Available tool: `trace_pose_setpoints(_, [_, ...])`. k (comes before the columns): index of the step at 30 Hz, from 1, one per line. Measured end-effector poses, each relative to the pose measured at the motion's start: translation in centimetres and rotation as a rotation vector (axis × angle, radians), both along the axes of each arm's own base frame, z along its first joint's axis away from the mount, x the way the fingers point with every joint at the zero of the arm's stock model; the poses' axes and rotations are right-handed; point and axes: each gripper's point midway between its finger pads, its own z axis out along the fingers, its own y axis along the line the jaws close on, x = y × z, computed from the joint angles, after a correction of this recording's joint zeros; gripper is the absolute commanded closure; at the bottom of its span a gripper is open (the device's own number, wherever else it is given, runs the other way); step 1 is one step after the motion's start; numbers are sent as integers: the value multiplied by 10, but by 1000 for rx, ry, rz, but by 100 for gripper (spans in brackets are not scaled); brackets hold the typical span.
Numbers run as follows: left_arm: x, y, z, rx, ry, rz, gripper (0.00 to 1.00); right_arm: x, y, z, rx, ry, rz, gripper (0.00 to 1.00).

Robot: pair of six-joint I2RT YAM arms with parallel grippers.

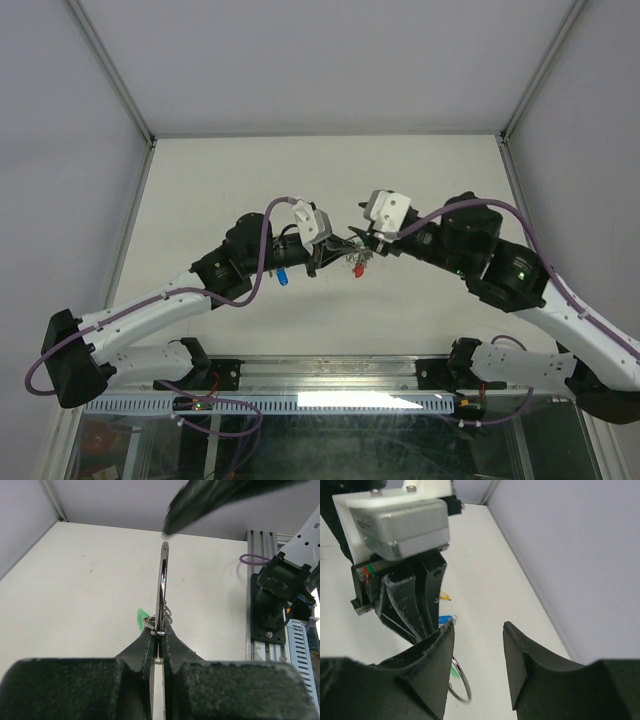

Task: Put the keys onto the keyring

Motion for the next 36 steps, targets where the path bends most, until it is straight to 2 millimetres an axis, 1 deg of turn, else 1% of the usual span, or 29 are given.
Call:
trace_pose_setpoints(4, [-2,3,-1,-18,-1,2,100,-8,-31,11,62,-36,-56,51])
trace_pose_setpoints(7, [-4,5,5,-45,-2,2,100,-14,-47,7,86,-35,-82,50])
trace_pose_setpoints(9, [-6,6,11,-70,-12,2,100,-16,-52,-2,87,-19,-93,50])
trace_pose_setpoints(11, [-7,7,17,-91,-18,1,100,-16,-52,-15,74,3,-100,50])
trace_pose_setpoints(13, [-7,7,23,-108,-22,0,100,-14,-49,-32,47,31,-104,51])
trace_pose_setpoints(17, [-8,7,25,-119,-24,-2,100,-10,-43,-58,1,65,-111,53])
trace_pose_setpoints(19, [-8,7,26,-120,-25,-4,100,-6,-39,-64,-10,69,-119,58])
trace_pose_setpoints(21, [-8,7,26,-122,-25,-4,100,-1,-36,-66,-8,63,-132,67])
trace_pose_setpoints(26, [-8,7,27,-123,-27,-4,100,7,-34,-57,32,28,-163,97])
trace_pose_setpoints(27, [-9,7,27,-124,-29,-4,100,8,-34,-55,40,26,-166,100])
trace_pose_setpoints(28, [-9,8,28,-124,-34,-3,99,8,-33,-52,59,25,-170,100])
trace_pose_setpoints(29, [-8,8,29,-126,-38,-2,94,9,-34,-49,69,23,-173,100])
trace_pose_setpoints(32, [-8,11,33,-135,-48,10,75,7,-34,-48,76,22,-170,100])
trace_pose_setpoints(34, [-6,14,37,-145,-52,27,66,7,-35,-48,69,19,-170,100])
trace_pose_setpoints(36, [-5,19,42,-157,-59,51,61,8,-37,-50,57,16,-179,100])
